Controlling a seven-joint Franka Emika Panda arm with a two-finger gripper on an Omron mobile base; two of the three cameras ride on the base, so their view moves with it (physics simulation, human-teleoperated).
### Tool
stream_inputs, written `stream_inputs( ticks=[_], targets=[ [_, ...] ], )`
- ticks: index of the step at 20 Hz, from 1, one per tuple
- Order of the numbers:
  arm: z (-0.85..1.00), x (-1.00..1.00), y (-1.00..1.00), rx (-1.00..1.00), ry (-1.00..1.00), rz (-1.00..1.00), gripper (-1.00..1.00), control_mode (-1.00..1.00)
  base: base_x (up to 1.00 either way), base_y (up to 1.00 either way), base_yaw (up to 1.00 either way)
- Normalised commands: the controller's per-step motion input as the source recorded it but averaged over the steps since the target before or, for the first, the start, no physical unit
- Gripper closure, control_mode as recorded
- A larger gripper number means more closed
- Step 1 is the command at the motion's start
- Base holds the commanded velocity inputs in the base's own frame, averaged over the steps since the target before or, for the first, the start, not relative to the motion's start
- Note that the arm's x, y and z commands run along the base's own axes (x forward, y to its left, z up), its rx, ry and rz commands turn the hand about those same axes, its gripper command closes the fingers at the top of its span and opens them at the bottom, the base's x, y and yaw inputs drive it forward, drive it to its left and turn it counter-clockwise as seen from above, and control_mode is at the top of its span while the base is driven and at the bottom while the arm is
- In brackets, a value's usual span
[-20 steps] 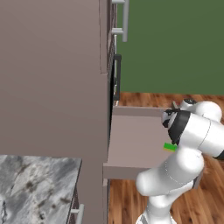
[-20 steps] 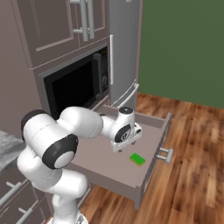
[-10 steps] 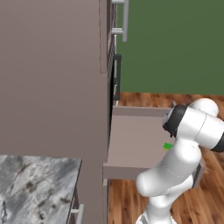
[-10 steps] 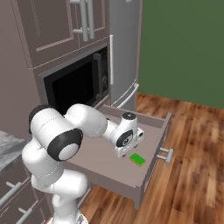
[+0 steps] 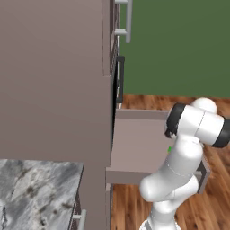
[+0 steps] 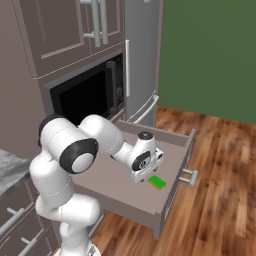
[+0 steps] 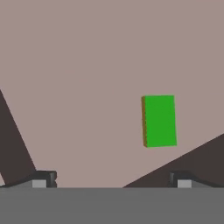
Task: Restock the sink supplies by placing the sponge and soap dispenser on the counter and next to the sink. Make sure the soap dispenser is upright.
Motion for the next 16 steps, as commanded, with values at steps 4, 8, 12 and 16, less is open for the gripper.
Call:
stream_inputs(
  ticks=[4, 8, 12, 16],
  targets=[
    [-0.19, 0.03, 0.00, -0.02, 0.00, 0.00, -1.00, -1.00, 0.00, 0.00, 0.00],
    [-0.06, 0.04, 0.00, 0.00, 0.00, 0.00, -1.00, -1.00, 0.00, 0.00, 0.00],
    [-0.04, 0.06, 0.00, 0.00, 0.00, 0.00, -1.00, -1.00, 0.00, 0.00, 0.00],
    [-0.03, 0.04, 0.00, 0.00, 0.00, 0.00, -1.00, -1.00, 0.00, 0.00, 0.00]
  ],
)
